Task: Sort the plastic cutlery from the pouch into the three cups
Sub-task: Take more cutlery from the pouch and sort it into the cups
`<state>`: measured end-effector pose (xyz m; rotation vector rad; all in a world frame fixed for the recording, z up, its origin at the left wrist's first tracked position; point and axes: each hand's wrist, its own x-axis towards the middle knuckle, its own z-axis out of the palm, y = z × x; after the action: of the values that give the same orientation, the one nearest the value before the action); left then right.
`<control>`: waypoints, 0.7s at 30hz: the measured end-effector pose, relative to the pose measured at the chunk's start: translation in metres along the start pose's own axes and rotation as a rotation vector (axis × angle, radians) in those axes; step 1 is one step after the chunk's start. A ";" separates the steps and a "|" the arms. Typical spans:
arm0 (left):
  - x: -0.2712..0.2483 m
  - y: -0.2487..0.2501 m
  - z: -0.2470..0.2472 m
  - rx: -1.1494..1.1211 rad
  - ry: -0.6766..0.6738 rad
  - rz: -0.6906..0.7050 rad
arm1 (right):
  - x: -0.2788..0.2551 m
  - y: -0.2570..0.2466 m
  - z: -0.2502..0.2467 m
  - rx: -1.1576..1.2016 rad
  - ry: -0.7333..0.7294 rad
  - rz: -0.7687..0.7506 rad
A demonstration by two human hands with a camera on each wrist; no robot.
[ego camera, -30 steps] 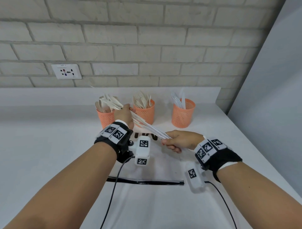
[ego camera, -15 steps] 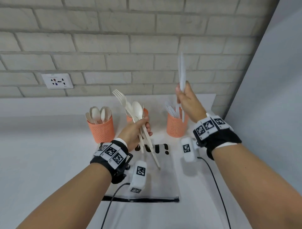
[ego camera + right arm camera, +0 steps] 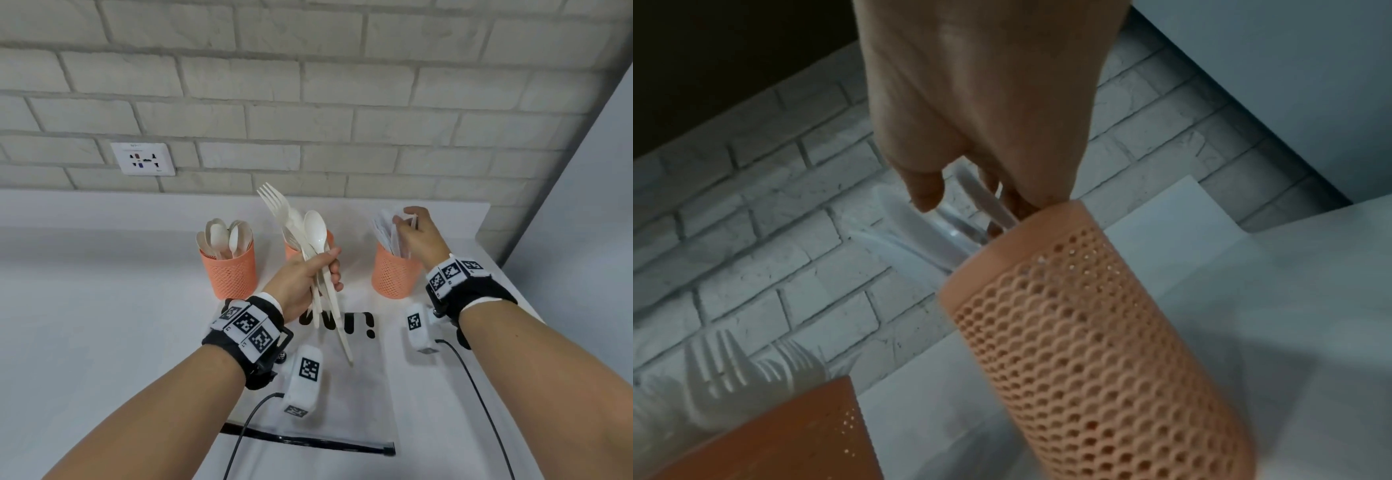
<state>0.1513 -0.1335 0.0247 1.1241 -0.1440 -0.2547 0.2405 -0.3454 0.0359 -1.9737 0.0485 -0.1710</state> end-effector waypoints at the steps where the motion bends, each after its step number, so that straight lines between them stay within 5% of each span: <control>1: 0.000 -0.001 0.000 0.008 0.001 0.000 | -0.001 -0.001 0.000 0.016 0.012 -0.009; 6: 0.003 -0.006 0.001 0.090 0.038 0.015 | -0.016 -0.026 0.004 -0.098 0.311 -0.454; 9: 0.003 -0.005 0.008 0.160 0.073 0.034 | -0.036 -0.057 0.020 -0.113 0.137 -0.635; 14: -0.003 -0.004 0.013 0.331 0.086 0.062 | -0.065 -0.092 0.055 -0.300 -0.256 -0.664; 17: -0.009 -0.004 0.009 0.322 0.084 0.045 | -0.069 -0.101 0.066 -0.236 -0.287 -0.629; 21: -0.016 -0.002 -0.004 0.309 0.126 0.010 | -0.077 -0.125 0.067 0.165 -0.216 -0.523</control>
<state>0.1370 -0.1267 0.0211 1.4423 -0.0781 -0.1542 0.1683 -0.2264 0.1168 -1.7923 -0.6074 -0.2882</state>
